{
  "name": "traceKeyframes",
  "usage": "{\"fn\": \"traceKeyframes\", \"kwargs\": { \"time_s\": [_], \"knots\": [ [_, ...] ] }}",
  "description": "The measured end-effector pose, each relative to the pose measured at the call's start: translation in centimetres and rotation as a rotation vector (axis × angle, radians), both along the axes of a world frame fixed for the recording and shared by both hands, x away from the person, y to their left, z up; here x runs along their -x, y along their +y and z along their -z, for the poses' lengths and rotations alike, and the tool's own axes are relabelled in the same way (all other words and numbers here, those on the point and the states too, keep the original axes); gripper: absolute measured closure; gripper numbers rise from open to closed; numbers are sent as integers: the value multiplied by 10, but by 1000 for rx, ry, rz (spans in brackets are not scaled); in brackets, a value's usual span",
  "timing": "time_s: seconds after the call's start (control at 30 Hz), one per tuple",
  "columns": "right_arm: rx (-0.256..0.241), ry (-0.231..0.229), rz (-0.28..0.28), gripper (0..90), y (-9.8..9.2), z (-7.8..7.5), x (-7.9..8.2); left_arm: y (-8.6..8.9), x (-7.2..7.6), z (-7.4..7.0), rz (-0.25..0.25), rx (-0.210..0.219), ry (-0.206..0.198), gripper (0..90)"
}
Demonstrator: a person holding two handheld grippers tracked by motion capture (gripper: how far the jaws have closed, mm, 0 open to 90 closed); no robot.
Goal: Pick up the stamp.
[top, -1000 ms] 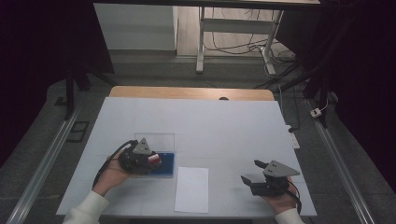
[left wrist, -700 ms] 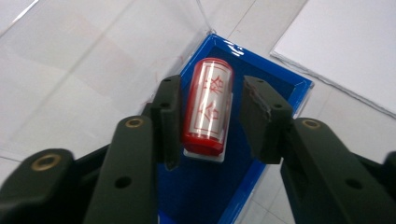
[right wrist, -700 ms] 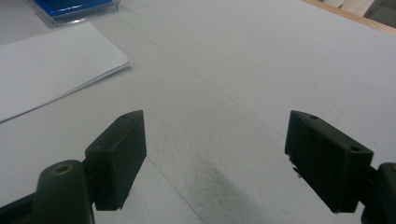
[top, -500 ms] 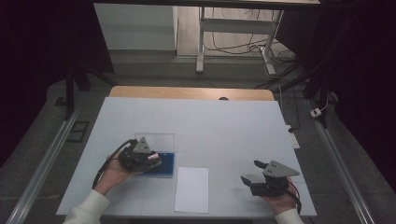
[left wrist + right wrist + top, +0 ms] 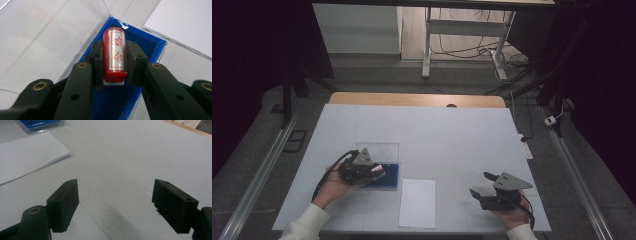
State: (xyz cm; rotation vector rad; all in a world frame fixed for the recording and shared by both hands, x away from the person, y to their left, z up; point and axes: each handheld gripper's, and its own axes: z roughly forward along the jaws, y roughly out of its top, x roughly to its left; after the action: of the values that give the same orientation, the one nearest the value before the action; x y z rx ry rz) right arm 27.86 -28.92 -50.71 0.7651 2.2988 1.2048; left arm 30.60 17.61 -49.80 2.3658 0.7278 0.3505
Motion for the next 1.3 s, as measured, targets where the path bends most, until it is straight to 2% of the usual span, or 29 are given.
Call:
{"fn": "traceKeyframes", "kwargs": {
  "time_s": [0.23, 0.27, 0.5, 0.77, 1.17, 1.3],
  "knots": [
    [-5, 0, -3, 214, 0, 1, 0, -1, 2, -1, 5, -9, -10, 705],
    [5, -3, 3, 215, 0, 0, 0, -2, 2, -3, 9, -2, -12, 705],
    [-8, -5, -1, 219, 0, 0, 0, -2, 7, -15, 9, 38, -46, 706],
    [-3, -3, -5, 220, 1, 1, 1, 3, 10, -23, -7, 73, -59, 706],
    [-8, -3, -4, 223, 0, 1, 1, 12, 18, -44, -24, 161, -88, 705],
    [0, 1, 0, 223, -1, 1, 1, 16, 20, -49, -36, 172, -91, 705]
  ]
}}
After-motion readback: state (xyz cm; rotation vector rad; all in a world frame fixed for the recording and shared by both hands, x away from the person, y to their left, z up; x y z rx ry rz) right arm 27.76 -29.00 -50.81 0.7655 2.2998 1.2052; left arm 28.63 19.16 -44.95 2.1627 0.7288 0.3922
